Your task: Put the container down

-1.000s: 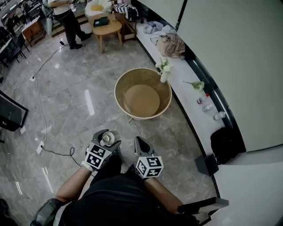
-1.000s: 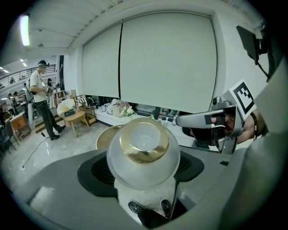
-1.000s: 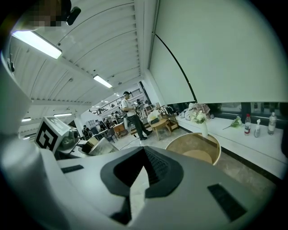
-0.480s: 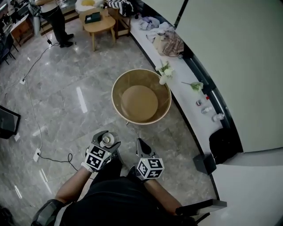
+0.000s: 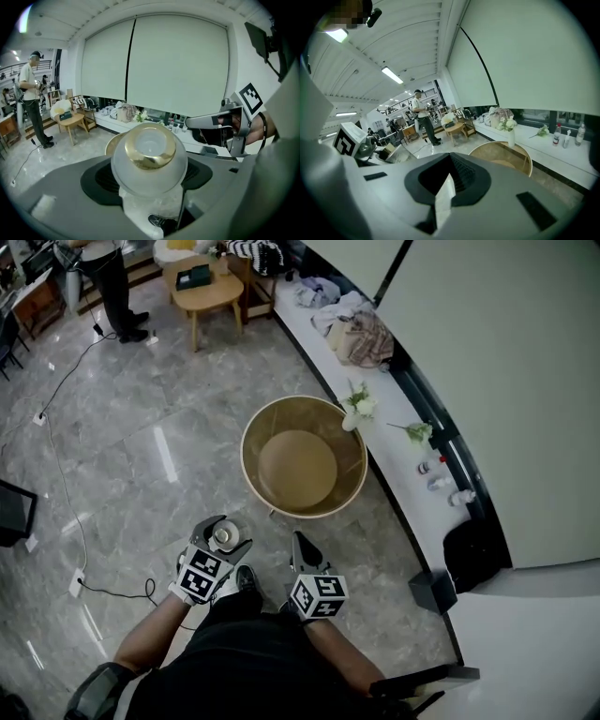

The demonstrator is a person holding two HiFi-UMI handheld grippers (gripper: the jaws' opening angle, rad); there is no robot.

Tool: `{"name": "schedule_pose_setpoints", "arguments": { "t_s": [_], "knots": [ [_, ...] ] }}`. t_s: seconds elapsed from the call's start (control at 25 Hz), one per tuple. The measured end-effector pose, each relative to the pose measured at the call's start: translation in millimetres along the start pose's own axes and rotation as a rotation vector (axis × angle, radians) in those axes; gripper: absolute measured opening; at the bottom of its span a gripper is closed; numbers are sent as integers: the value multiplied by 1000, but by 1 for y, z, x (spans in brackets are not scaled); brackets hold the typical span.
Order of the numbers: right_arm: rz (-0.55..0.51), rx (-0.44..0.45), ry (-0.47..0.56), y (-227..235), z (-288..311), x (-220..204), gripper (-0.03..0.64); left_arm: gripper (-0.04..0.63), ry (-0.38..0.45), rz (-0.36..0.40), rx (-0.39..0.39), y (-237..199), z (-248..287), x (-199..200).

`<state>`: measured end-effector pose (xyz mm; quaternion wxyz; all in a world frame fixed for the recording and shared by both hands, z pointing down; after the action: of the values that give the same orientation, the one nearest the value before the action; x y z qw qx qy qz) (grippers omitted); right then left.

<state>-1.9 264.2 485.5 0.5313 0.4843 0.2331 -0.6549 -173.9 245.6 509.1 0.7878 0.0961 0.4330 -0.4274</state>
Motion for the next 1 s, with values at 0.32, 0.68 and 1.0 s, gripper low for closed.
{"name": "schedule_pose_setpoints", "arguments": {
  "t_s": [0.32, 0.68, 1.0],
  "knots": [
    [-29, -5, 29, -17, 6, 21, 2, 339, 54, -12, -48, -9, -3, 20],
    [12, -10, 13, 0, 24, 16, 2, 338, 24, 15, -71, -9, 24, 33],
    [46, 30, 26, 31, 65, 32, 2, 339, -10, 34, -49, -24, 61, 61]
  ]
}}
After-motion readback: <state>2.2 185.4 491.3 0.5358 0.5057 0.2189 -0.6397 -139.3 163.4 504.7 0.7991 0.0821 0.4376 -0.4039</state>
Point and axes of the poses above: the fingertips, and each gripper's own axes: z forward along the fingers, y to its right, x out of its top, the point moved 4 cm from there along -z, backward along the fingers, and after that the axes turned 8 degrees about -z, right-handed, at the moved point
